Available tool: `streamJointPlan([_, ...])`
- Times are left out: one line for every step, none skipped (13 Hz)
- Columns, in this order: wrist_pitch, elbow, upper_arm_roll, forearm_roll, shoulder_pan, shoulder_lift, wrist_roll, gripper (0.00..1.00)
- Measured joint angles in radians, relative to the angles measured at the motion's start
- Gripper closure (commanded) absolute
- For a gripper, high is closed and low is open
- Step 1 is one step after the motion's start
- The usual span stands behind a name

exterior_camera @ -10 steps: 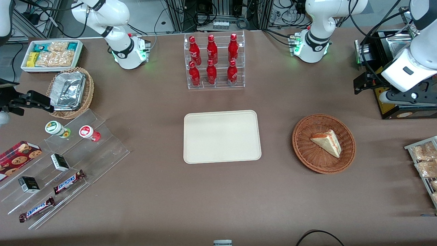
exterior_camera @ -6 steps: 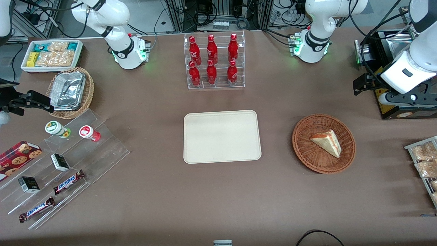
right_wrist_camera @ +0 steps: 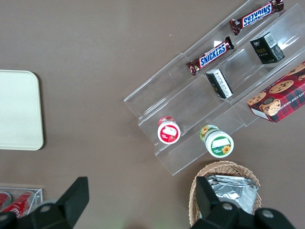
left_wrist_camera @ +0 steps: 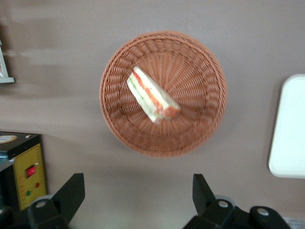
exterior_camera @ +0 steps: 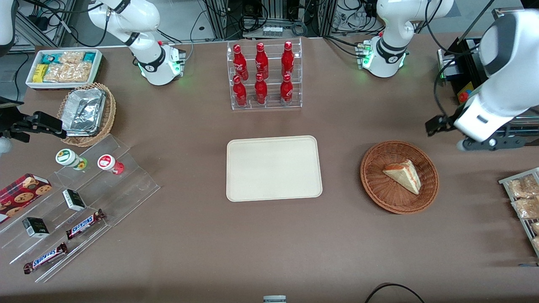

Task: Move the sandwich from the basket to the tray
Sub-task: 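Move the left gripper over the sandwich in the wicker basket, then lower the left gripper and close it on the triangular sandwich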

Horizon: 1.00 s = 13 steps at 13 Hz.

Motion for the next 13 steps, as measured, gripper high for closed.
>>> streamJointPlan([0.090,-0.066,-0.002,0.006,0.000,0.001,-0.060,0.00])
streamJointPlan([0.177,-0.130,-0.002,0.008,0.000,0.002,-0.119,0.00])
streamJointPlan([0.255,-0.188,-0.002,0.009,0.000,0.003,-0.177,0.00])
streamJointPlan([0.320,-0.240,-0.002,0.009,0.000,0.003,-0.230,0.00])
streamJointPlan([0.369,-0.279,-0.002,0.009,0.001,0.004,-0.277,0.00])
streamJointPlan([0.393,-0.301,-0.002,0.009,0.001,0.004,-0.321,0.00])
streamJointPlan([0.407,-0.313,-0.001,0.009,0.001,0.007,-0.367,0.00])
streamJointPlan([0.418,-0.318,-0.001,0.009,0.001,0.014,-0.406,0.00])
streamJointPlan([0.431,-0.321,-0.001,0.009,0.001,0.025,-0.436,0.00])
streamJointPlan([0.444,-0.322,-0.001,0.009,0.001,0.041,-0.456,0.00])
streamJointPlan([0.460,-0.323,-0.001,0.009,0.001,0.060,-0.469,0.00])
streamJointPlan([0.483,-0.324,0.000,0.009,0.001,0.080,-0.480,0.00])
streamJointPlan([0.505,-0.325,0.001,0.009,0.001,0.101,-0.493,0.00])
